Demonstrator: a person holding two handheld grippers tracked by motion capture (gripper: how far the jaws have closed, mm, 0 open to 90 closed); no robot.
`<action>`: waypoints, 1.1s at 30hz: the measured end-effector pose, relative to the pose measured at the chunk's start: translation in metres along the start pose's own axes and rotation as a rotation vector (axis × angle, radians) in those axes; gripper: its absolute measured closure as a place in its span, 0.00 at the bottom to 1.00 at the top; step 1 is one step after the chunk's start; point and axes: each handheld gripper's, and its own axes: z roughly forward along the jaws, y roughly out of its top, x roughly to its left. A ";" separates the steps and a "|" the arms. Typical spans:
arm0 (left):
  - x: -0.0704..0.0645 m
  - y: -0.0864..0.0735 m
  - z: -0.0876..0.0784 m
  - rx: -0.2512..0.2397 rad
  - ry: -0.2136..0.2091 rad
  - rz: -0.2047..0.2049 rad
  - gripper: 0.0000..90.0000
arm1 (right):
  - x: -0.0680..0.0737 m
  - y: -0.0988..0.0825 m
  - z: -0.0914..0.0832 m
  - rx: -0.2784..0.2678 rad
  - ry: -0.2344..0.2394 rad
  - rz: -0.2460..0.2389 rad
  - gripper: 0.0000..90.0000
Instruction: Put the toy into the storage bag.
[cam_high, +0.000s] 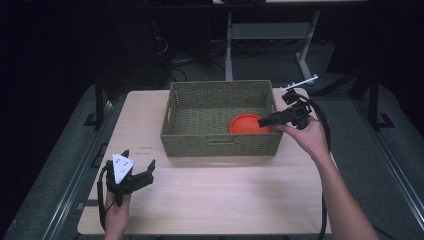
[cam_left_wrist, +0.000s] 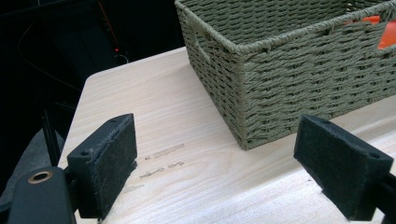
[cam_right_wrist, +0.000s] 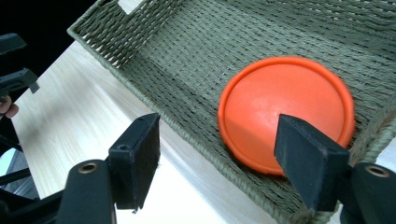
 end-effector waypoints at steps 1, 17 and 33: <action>0.000 0.000 0.000 0.001 0.000 0.000 0.14 | 0.000 -0.001 -0.001 0.000 0.002 -0.002 0.34; -0.001 0.000 0.000 -0.003 -0.001 -0.001 0.14 | 0.007 -0.017 -0.011 -0.008 0.029 -0.010 0.32; -0.001 0.000 0.000 0.000 -0.005 0.002 0.14 | 0.001 -0.038 -0.017 -0.011 0.038 0.017 0.31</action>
